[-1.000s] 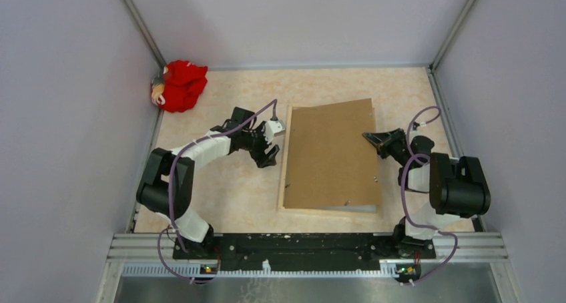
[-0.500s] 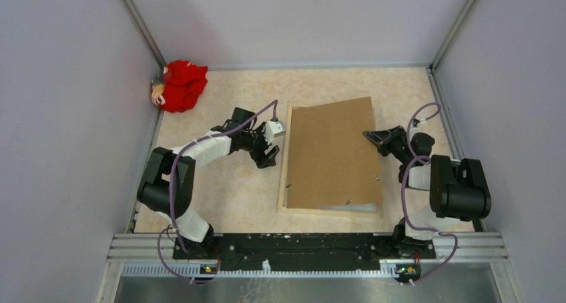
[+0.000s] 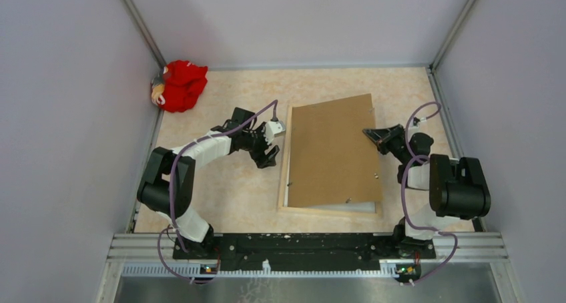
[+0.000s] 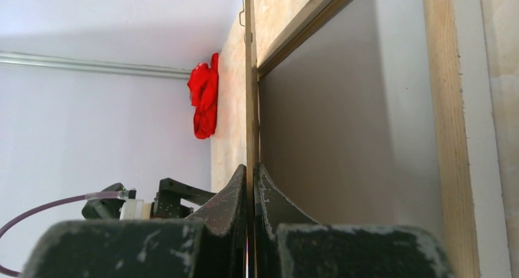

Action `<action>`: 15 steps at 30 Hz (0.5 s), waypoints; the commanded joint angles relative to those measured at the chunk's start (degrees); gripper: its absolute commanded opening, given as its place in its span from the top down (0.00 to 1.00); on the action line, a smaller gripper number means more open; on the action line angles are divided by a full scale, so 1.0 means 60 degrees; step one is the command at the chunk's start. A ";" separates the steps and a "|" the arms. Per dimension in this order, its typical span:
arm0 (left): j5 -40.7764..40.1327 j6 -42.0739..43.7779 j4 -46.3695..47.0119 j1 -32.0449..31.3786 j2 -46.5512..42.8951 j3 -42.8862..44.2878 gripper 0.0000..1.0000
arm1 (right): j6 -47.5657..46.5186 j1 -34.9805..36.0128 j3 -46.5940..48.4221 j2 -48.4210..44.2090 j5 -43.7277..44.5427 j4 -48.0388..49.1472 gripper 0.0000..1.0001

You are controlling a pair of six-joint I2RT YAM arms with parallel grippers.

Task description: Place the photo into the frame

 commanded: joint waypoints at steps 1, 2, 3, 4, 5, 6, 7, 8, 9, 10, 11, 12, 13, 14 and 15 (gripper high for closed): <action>0.0099 0.0160 -0.0022 -0.0006 0.0000 0.0134 0.19 | 0.0297 0.0125 -0.0185 0.0261 0.0356 0.1522 1.00; 0.0088 0.0163 -0.0022 0.0001 0.0004 0.0128 0.19 | 0.0346 0.0164 -0.0194 0.0330 0.0367 0.1595 1.00; 0.0084 0.0178 -0.0038 0.0000 0.0000 0.0120 0.19 | 0.0361 0.0213 -0.0195 0.0370 0.0415 0.1657 1.00; 0.0084 0.0197 -0.0040 0.0003 0.0007 0.0113 0.19 | 0.0350 0.0265 -0.0210 0.0388 0.0471 0.1655 1.00; 0.0089 0.0192 -0.0029 0.0000 0.0008 0.0099 0.19 | 0.0323 0.0323 -0.0227 0.0384 0.0522 0.1623 1.00; 0.0108 0.0193 -0.0028 0.0005 0.0010 0.0090 0.19 | 0.0298 0.0380 -0.0240 0.0386 0.0607 0.1600 1.00; 0.0124 0.0193 -0.0021 -0.0005 0.0009 0.0073 0.19 | 0.0299 0.0420 -0.0280 0.0390 0.0669 0.1603 1.00; 0.0129 0.0190 -0.0001 -0.0003 0.0021 0.0050 0.19 | 0.0322 0.0470 -0.0336 0.0405 0.0741 0.1651 1.00; 0.0141 0.0200 0.0025 -0.0004 0.0030 0.0020 0.19 | 0.0358 0.0502 -0.0411 0.0426 0.0827 0.1690 1.00; 0.0157 0.0207 0.0041 0.0001 0.0048 -0.0013 0.19 | 0.0370 0.0514 -0.0488 0.0431 0.0913 0.1735 1.00; 0.0159 0.0221 0.0048 -0.0006 0.0076 -0.0026 0.19 | 0.0361 0.0528 -0.0563 0.0430 0.0982 0.1770 1.00; 0.0152 0.0222 0.0046 0.0005 0.0117 -0.0032 0.20 | 0.0349 0.0530 -0.0652 0.0423 0.1049 0.1818 1.00; 0.0145 0.0232 0.0036 0.0008 0.0132 -0.0034 0.20 | 0.0323 0.0530 -0.0727 0.0413 0.1091 0.1848 1.00; 0.0152 0.0247 0.0042 0.0001 0.0139 -0.0054 0.20 | 0.0272 0.0530 -0.0798 0.0406 0.1114 0.1850 1.00; 0.0158 0.0266 0.0070 0.0000 0.0136 -0.0083 0.20 | 0.0202 0.0530 -0.0855 0.0390 0.1128 0.1830 1.00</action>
